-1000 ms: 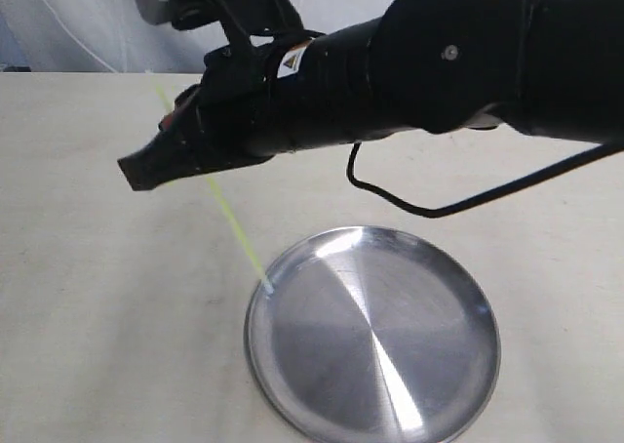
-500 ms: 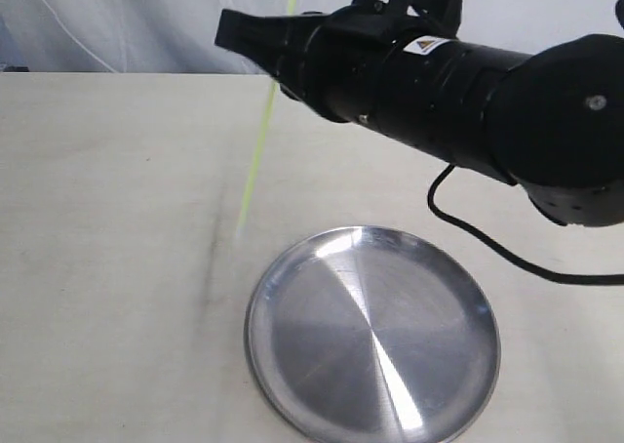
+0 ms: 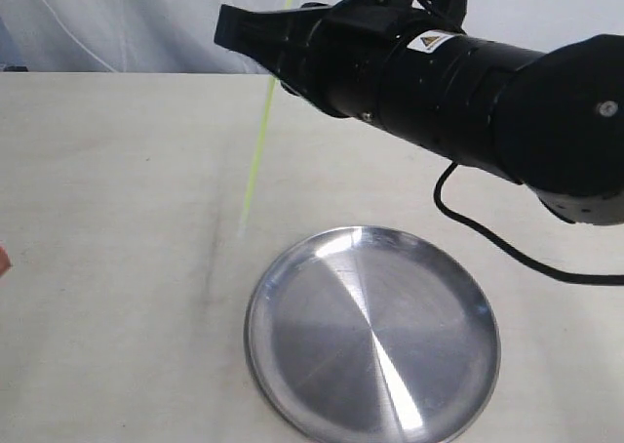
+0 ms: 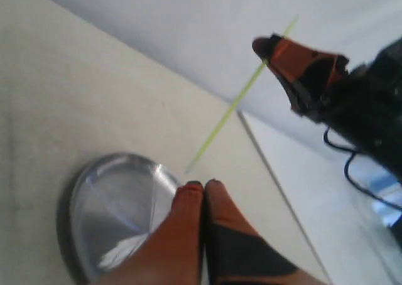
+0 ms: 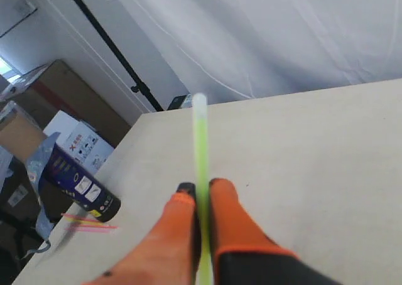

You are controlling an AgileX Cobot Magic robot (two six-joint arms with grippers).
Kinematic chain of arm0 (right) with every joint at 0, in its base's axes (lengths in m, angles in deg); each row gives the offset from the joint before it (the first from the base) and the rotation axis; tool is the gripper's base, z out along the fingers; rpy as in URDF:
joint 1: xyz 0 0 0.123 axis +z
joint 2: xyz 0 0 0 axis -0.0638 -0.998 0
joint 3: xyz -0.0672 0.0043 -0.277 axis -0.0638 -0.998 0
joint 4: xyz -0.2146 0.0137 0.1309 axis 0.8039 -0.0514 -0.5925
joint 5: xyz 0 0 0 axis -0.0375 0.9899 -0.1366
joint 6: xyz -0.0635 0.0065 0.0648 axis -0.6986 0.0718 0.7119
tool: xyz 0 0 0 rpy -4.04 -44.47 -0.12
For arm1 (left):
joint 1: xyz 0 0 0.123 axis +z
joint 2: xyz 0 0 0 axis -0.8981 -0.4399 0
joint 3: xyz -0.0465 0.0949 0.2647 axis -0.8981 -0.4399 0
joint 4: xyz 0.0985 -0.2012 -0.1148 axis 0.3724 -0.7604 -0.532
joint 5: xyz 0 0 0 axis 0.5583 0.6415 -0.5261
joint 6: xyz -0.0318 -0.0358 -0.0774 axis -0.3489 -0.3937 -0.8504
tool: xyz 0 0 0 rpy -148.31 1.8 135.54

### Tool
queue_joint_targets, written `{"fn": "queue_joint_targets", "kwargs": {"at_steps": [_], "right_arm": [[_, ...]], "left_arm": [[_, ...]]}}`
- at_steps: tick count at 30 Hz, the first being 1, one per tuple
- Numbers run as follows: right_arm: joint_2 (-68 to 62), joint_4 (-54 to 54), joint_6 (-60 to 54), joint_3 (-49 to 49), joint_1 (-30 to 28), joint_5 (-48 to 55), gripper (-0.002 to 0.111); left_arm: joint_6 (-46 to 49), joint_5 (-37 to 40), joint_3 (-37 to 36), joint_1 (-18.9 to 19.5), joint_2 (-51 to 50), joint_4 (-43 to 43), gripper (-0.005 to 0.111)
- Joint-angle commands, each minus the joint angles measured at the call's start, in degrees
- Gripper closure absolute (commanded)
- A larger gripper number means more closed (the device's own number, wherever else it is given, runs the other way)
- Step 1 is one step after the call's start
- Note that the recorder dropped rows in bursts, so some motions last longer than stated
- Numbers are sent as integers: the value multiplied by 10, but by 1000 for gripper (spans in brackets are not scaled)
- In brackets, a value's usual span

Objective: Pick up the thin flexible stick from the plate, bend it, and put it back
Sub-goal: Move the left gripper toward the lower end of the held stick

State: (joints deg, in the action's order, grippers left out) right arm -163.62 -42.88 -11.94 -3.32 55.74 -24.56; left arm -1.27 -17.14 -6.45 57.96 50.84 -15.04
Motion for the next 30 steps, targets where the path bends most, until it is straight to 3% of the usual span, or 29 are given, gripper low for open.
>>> {"fn": "queue_joint_targets", "kwargs": {"at_steps": [1,7,14,16,22,30], "right_arm": [[6,14,-1,-1,-1,29,109],[19,16,-1,0,-1,68,109],[24,16,25,0,0,83,109],[24,16,30,0,0,86,109],[24,16,40,10,4,93,109],[17,22,40,32,46,67,109]], "left_arm": [[133,103,69,-4,-104,17,106],[291,119,131,-4,-218,17,102],[357,149,155,-4,-331,-21,62],[395,156,156,-4,-360,-47,56],[510,169,157,-4,-426,-160,54],[570,174,157,-5,-464,-191,54]]}}
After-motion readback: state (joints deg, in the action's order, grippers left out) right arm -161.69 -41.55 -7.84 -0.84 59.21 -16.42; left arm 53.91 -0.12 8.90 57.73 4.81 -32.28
